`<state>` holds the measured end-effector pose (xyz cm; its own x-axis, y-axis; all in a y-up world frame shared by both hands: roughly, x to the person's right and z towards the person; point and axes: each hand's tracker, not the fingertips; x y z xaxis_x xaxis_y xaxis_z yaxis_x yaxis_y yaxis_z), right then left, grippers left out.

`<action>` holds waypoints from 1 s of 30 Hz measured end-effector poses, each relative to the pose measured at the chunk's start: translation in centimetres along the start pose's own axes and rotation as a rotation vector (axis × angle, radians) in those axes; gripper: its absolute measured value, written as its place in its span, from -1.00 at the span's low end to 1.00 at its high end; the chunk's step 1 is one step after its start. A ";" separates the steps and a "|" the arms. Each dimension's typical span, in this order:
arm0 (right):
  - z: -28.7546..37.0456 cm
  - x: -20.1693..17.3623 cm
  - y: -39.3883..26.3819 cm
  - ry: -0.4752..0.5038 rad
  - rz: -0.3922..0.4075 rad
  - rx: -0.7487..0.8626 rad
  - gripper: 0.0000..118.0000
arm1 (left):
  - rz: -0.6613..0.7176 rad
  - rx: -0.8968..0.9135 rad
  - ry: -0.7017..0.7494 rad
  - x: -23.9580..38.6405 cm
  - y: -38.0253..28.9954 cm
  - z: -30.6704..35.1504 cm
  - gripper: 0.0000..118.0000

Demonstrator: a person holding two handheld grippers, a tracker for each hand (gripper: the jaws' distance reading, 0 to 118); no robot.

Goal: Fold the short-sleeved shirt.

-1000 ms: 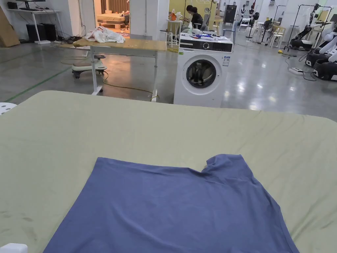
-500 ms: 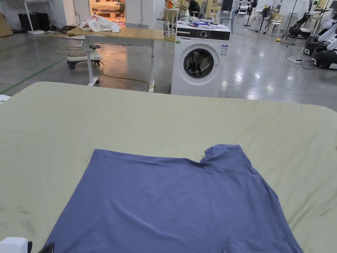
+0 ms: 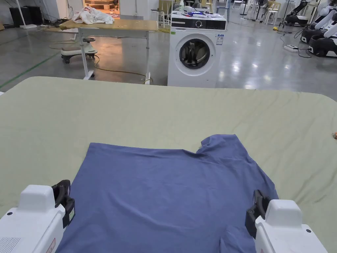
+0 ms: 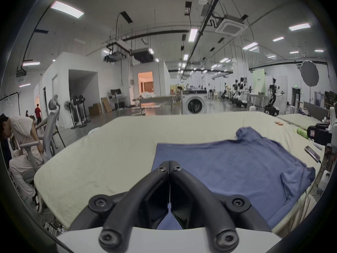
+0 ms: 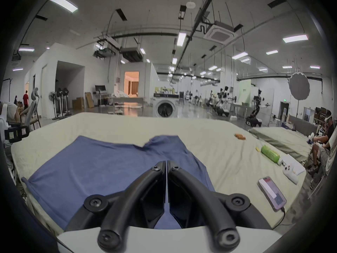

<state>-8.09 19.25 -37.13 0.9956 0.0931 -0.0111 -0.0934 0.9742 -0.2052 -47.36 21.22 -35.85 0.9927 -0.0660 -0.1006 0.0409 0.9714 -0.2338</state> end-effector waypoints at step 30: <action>-0.6 -0.3 -1.6 0.031 0.032 -0.061 -1.00 | 0.117 -0.783 -0.038 -9.1 -7.0 -1.6 -0.01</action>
<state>-8.25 17.55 -37.40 0.9919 0.1170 -0.0488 -0.1258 0.9563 -0.2640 -56.82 14.70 -34.83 0.9895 0.0482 -0.1365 -0.1413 0.5273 -0.8378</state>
